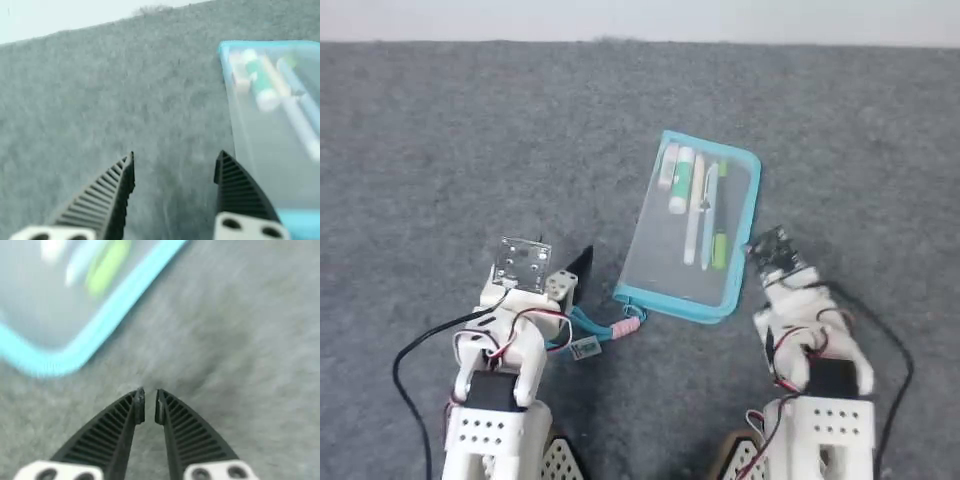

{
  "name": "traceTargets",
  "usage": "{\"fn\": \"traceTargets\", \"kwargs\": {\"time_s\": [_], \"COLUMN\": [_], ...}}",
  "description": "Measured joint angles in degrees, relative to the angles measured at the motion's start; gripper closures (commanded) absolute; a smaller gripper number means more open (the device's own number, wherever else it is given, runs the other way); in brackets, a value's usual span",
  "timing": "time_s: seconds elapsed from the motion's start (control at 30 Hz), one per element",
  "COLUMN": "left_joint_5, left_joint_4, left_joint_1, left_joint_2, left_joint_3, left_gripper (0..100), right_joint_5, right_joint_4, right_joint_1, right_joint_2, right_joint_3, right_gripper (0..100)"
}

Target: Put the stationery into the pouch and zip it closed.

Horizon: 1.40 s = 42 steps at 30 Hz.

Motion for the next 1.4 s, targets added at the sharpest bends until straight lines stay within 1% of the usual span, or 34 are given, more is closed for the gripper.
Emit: {"fn": "traceTargets", "kwargs": {"time_s": [0.1,0.2,0.33,0.4,0.47,0.53,0.6,0.73,0.87,0.93,1.03,1.07,1.17,1.23,1.3,1.37,1.4], "left_joint_5": [0.0,0.0,0.5,3.7,7.1,8.9,9.3,9.1,8.9,8.8,8.8,8.8,8.6,8.4,7.6,5.1,4.0], "left_joint_4": [0.8,5.5,13.1,14.2,14.2,12.2,8.1,-2.0,-3.2,-1.1,5.4,8.1,17.4,20.5,21.7,23.8,24.9], "left_joint_1": [0.3,0.6,0.4,0.4,0.0,-2.1,-4.0,-7.6,-7.9,-8.1,-8.1,-8.1,-8.6,-10.5,-12.0,-12.7,-12.8], "left_joint_2": [0.0,0.0,0.0,0.0,0.0,0.0,-0.1,0.0,0.0,0.0,0.0,0.0,0.0,-0.7,-2.5,-4.0,-4.6], "left_joint_3": [-4.8,-10.4,-14.1,-14.2,-14.3,-13.5,-10.5,-0.9,1.1,1.1,1.1,1.1,1.1,1.1,1.1,1.1,1.1], "left_gripper": [75,75,75,75,77,81,81,82,82,82,83,85,100,98,99,99,99], "right_joint_5": [-4.0,-5.3,-5.5,-5.5,-5.6,-5.6,-5.6,-6.0,-6.0,-6.0,-6.0,-6.0,-6.0,-6.0,-6.0,-6.0,-6.0], "right_joint_4": [8.2,13.2,13.1,12.3,11.3,9.6,7.7,5.7,5.5,6.7,10.6,12.0,14.6,14.6,14.7,14.7,14.7], "right_joint_1": [0.3,0.2,0.4,0.2,0.2,0.2,0.3,0.2,0.2,0.2,0.2,0.4,0.6,0.4,0.4,0.4,0.4], "right_joint_2": [-3.8,-7.1,-14.4,-17.6,-22.0,-23.6,-23.3,-23.2,-23.2,-23.2,-23.2,-23.2,-23.2,-23.2,-23.2,-23.2,-23.2], "right_joint_3": [-7.3,-7.8,-2.0,1.8,6.9,11.5,15.7,16.2,16.2,16.2,16.2,16.2,16.2,16.2,16.2,16.2,16.2], "right_gripper": [95.0,95.1,95.1,95.1,95.1,95.1,95.1,94.7,94.7,94.6,95.0,95.1,95.1,95.8,99.8,98.1,99.0]}}
